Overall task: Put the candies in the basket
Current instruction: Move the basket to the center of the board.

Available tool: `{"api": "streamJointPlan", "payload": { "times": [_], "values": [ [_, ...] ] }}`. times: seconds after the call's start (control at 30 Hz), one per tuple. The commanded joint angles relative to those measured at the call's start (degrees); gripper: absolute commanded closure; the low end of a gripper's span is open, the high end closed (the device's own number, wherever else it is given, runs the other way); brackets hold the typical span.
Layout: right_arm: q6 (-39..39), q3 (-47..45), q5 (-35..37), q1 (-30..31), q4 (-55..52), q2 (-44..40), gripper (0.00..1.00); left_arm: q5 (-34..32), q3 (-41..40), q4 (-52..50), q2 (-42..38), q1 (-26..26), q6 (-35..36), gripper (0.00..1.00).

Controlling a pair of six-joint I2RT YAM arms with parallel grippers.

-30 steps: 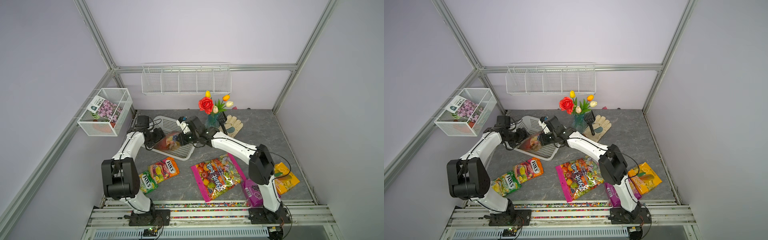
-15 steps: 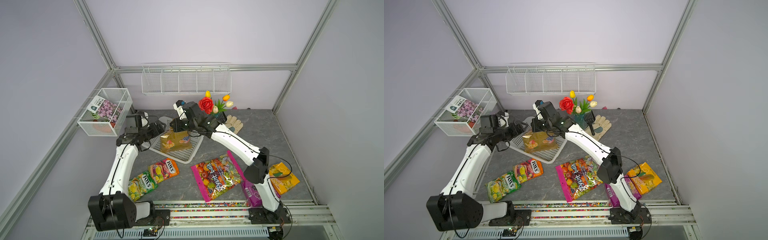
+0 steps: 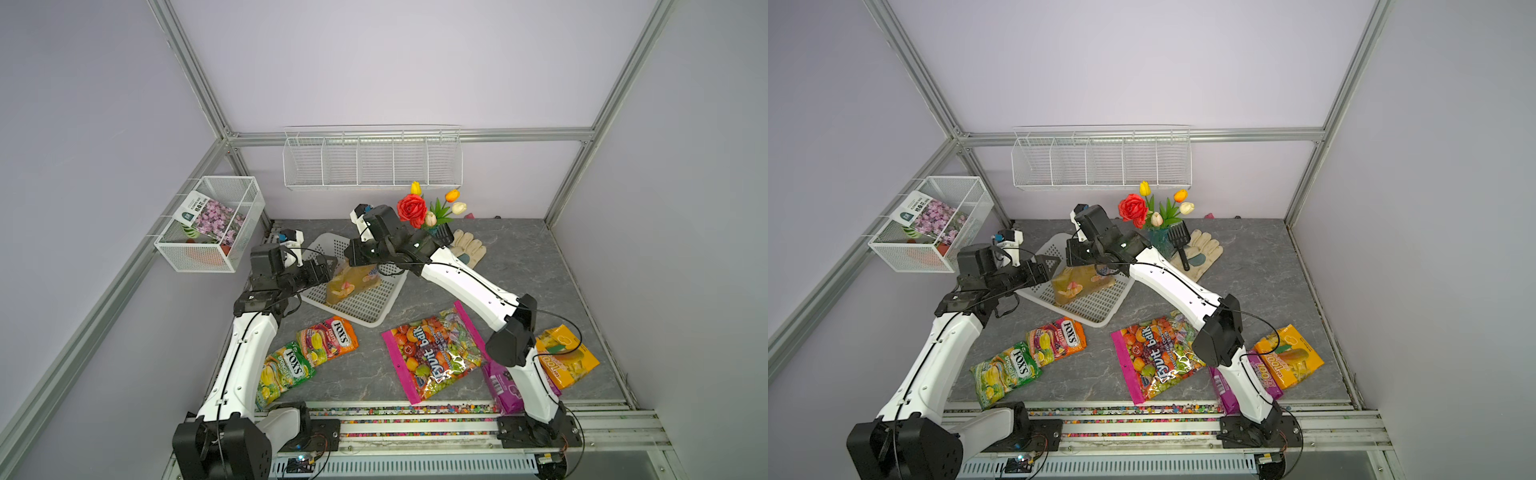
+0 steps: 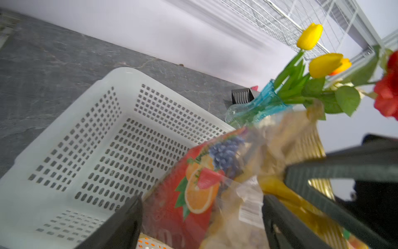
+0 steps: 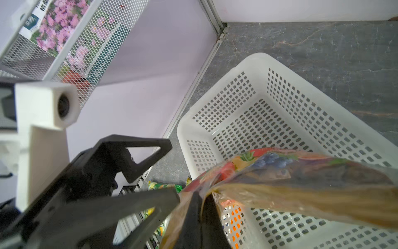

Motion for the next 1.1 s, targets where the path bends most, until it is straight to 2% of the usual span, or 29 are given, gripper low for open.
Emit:
{"api": "streamJointPlan", "payload": {
  "times": [0.0,0.13,0.3,0.5,0.67,0.8,0.93,1.07],
  "values": [
    [-1.2,-5.3,0.7,0.2,3.8,-9.5,1.0,-4.3,3.9,-2.0,3.7,0.3,1.2,0.14],
    [-2.3,-14.3,4.4,0.0,2.9,-15.2,1.0,-14.6,8.1,-7.8,9.1,0.3,-3.9,0.16],
    [-5.2,-22.2,8.6,-1.2,-2.1,-21.2,1.0,-18.1,9.7,-9.4,11.6,0.1,-4.7,0.16],
    [-9.7,-32.2,15.2,-2.0,-8.1,-27.8,1.0,-22.3,12.2,-12.0,14.8,-1.6,-2.4,0.15],
    [-11.5,-39.4,19.0,-5.3,-10.8,-33.2,1.0,-20.8,12.2,-13.4,17.8,-2.7,-3.0,0.14],
    [-14.4,-41.5,17.2,-9.4,-13.2,-36.8,1.0,-17.4,10.3,-13.7,19.1,-2.8,-2.2,0.14],
    [-17.2,-41.3,14.3,-9.7,-12.2,-38.6,1.0,-13.7,7.4,-12.3,20.3,-2.8,-3.0,0.14],
    [-17.0,-37.7,11.5,-9.7,-12.1,-37.7,1.0,-10.7,4.8,-11.0,21.7,-3.2,-4.9,0.25]
  ]
}}
